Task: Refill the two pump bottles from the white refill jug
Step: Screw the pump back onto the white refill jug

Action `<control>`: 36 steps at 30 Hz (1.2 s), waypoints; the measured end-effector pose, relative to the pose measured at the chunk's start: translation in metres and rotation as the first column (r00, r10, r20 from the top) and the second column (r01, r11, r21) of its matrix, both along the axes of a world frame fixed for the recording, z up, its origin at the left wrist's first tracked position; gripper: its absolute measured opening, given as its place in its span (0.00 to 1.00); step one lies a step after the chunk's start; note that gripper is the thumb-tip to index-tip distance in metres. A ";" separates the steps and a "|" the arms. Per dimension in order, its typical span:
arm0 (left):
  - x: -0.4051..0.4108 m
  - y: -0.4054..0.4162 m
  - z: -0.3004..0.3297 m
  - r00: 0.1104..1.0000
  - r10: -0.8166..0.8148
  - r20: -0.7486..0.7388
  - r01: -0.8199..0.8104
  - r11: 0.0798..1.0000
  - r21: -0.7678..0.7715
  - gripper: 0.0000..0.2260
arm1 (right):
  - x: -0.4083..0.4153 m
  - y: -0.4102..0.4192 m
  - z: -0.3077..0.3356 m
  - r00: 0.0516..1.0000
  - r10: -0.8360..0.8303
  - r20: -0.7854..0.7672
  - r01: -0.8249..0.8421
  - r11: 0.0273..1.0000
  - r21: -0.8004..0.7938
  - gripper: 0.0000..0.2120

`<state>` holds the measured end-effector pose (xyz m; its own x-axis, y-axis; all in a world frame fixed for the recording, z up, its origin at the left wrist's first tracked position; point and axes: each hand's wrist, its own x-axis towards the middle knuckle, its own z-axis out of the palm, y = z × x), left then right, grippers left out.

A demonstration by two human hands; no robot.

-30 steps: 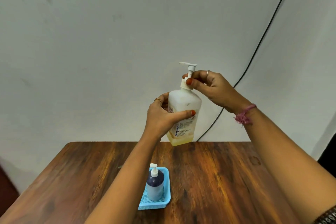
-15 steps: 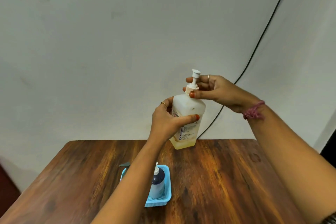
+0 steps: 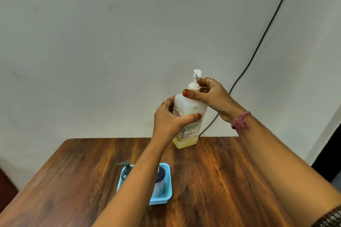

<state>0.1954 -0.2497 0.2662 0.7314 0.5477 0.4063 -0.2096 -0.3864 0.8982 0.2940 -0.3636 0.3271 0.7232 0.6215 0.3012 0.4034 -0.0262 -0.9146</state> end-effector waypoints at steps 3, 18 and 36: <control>0.000 0.002 -0.002 1.000 -0.003 -0.010 0.003 1.000 -0.024 0.32 | 0.003 -0.011 0.004 0.968 0.191 -0.163 -0.183 0.981 0.064 0.29; 0.006 0.001 -0.002 1.000 0.002 -0.006 -0.002 1.000 -0.017 0.32 | 0.003 -0.003 -0.011 0.988 0.101 -0.114 -0.087 0.989 0.121 0.20; 0.004 -0.001 -0.005 1.000 0.001 -0.018 -0.001 1.000 0.005 0.31 | -0.011 0.008 -0.025 0.975 -0.198 -0.095 0.215 0.954 0.209 0.27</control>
